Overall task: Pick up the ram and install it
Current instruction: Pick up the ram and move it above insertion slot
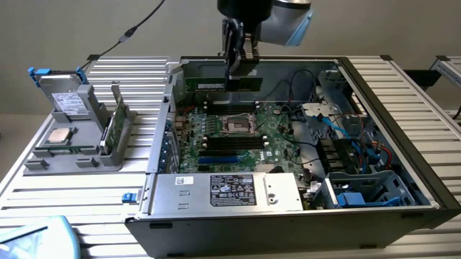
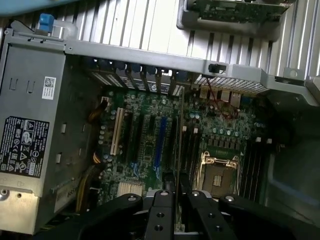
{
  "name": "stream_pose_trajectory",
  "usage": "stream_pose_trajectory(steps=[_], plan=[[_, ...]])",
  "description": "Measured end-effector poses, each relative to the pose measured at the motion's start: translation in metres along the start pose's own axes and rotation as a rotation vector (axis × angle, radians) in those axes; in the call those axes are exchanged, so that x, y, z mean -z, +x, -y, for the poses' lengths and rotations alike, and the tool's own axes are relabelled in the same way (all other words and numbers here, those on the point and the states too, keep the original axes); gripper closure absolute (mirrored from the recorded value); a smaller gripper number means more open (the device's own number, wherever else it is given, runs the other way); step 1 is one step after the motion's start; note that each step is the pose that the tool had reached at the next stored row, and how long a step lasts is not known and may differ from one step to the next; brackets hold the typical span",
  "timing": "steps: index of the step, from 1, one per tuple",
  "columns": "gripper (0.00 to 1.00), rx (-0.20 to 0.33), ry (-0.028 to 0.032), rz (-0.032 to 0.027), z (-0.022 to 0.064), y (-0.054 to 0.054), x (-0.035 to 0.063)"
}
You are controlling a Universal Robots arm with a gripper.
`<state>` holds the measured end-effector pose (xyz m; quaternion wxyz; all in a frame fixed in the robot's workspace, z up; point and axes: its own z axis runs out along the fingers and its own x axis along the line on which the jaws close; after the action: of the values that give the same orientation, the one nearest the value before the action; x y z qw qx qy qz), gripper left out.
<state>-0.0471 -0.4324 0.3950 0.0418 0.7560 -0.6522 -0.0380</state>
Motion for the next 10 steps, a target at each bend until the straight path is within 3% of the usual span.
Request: stream_pose_trajectory(steps=[8, 10], plan=[[0.86, -0.007, -0.0003, 0.0007, 0.0261, 0.000, -0.0117], [0.86, -0.008, -0.0006, 0.0009, 0.0294, -0.002, -0.0150]])
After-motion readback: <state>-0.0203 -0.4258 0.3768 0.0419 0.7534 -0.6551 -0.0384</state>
